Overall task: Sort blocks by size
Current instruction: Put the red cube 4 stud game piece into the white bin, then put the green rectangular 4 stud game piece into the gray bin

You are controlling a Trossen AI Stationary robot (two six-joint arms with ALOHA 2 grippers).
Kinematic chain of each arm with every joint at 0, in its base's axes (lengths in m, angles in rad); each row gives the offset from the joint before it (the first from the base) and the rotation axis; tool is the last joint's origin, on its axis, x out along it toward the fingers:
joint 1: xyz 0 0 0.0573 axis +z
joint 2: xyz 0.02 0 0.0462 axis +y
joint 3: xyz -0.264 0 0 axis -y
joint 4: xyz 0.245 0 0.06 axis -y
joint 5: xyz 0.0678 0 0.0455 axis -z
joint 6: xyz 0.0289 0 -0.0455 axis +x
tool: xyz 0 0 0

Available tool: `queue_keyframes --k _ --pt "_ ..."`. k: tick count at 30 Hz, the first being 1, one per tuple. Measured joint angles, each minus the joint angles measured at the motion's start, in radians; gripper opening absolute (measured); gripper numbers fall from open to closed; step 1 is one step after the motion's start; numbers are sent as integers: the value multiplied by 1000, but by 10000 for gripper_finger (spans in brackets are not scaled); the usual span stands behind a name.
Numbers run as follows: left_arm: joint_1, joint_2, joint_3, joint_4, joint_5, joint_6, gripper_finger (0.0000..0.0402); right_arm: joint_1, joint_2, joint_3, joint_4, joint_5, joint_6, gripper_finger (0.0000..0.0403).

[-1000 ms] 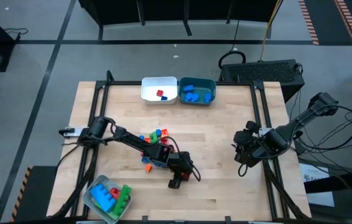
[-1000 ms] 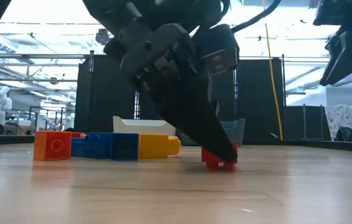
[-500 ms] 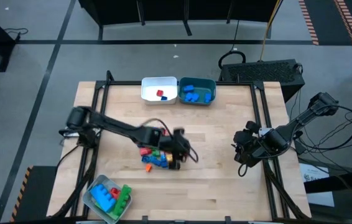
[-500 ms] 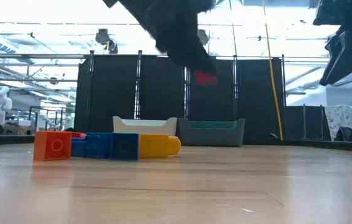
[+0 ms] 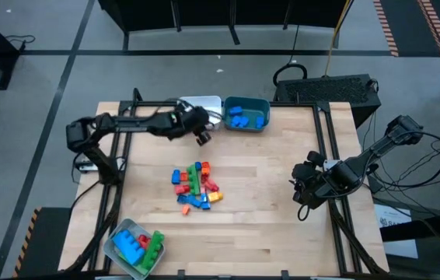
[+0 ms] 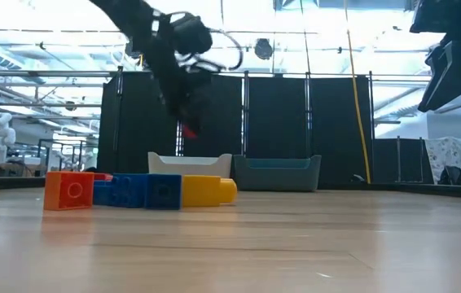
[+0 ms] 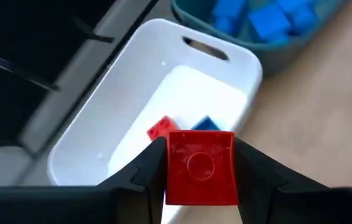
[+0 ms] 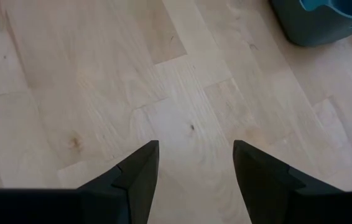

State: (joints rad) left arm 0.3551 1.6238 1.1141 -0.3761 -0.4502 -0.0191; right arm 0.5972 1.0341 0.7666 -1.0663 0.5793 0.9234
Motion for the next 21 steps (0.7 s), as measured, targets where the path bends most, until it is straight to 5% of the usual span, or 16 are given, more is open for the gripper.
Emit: queue_keyframes --k 4,10,17,21 --pt "126 -4 -44 151 118 -62 139 0 0 0 0 0 -3 192" --pt "204 -5 -44 189 161 -171 140 0 0 0 2 -1 -2 192" --pt "196 -2 -44 155 85 -177 270 0 0 0 9 0 -1 192" --pt "184 -2 -42 156 78 -176 304 0 0 0 12 0 -1 192"
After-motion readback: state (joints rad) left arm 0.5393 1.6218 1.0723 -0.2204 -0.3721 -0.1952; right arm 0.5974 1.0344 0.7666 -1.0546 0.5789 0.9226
